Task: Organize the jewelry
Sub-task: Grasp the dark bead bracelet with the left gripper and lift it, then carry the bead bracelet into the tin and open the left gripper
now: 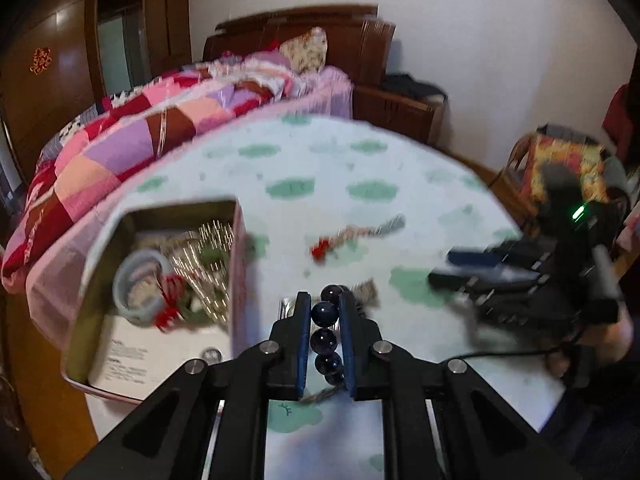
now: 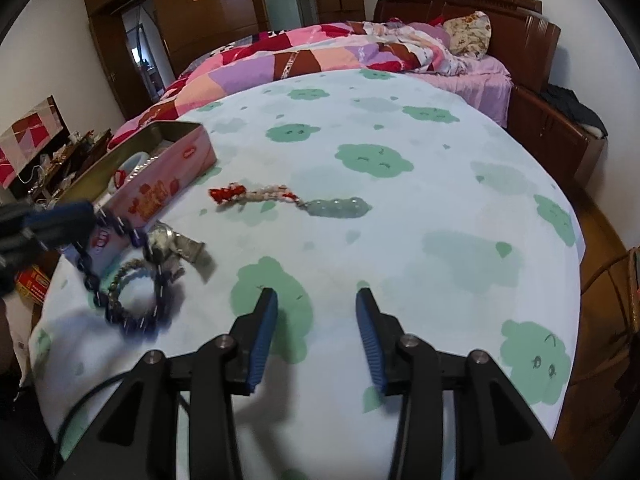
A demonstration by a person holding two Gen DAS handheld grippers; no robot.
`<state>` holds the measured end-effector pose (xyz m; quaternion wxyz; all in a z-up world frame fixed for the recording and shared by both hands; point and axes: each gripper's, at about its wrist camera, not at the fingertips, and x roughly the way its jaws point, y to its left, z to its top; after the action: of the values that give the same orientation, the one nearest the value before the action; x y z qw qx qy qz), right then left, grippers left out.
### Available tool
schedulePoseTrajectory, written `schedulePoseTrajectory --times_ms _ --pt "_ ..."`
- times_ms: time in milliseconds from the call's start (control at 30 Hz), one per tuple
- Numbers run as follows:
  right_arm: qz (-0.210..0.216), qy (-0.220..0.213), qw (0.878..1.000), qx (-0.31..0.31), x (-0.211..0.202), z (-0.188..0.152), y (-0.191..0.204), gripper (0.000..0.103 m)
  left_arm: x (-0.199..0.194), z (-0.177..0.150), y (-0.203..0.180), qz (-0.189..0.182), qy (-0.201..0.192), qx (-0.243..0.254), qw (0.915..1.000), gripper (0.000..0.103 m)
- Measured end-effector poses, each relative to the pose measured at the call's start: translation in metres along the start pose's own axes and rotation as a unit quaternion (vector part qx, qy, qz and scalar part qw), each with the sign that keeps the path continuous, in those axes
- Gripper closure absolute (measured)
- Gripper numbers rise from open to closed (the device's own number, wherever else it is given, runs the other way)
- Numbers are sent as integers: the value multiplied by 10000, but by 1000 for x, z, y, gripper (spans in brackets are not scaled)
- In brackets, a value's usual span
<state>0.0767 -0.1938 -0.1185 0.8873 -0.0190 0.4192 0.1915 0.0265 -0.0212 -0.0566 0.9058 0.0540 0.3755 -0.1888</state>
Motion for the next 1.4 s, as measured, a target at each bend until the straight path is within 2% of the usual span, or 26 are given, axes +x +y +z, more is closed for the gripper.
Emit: schedulePoseTrajectory --times_ms 300,433,533,600,700,767,800,900,1067,1233,1400 --pt "367 40 9986 -389 -2 10 45 59 -45 21 6 -114 -546 -78 9984 90" --pt "695 106 9966 -424 1 14 61 59 -55 26 16 92 -662 -107 9977 90" --pt "866 209 9931 -767 9 16 88 59 -57 28 27 276 -676 -194 9971 90" --pt "839 291 9916 -943 19 17 103 59 -55 27 35 461 -672 -263 9963 90" --pt "669 523 9898 -1141 38 18 120 59 -54 24 51 528 -671 -470 9952 90" --pt "577 551 9890 -1247 42 17 125 73 -54 23 59 529 -673 -599 9945 90" --pt "493 640 9881 -1309 45 16 128 90 -54 22 65 537 -666 -686 9940 90" --pt "517 590 9886 -1284 39 12 124 92 -53 20 74 516 -659 -806 9932 90" --pt "465 133 9919 -1171 5 17 117 92 -58 21 76 539 -712 -832 9925 90" --pt "452 -253 9914 -1200 -23 39 117 92 -59 22 86 619 -728 -932 9910 90" --pt "464 -534 9890 -1299 -28 68 130 92 -56 21 101 702 -704 -1044 9896 90"
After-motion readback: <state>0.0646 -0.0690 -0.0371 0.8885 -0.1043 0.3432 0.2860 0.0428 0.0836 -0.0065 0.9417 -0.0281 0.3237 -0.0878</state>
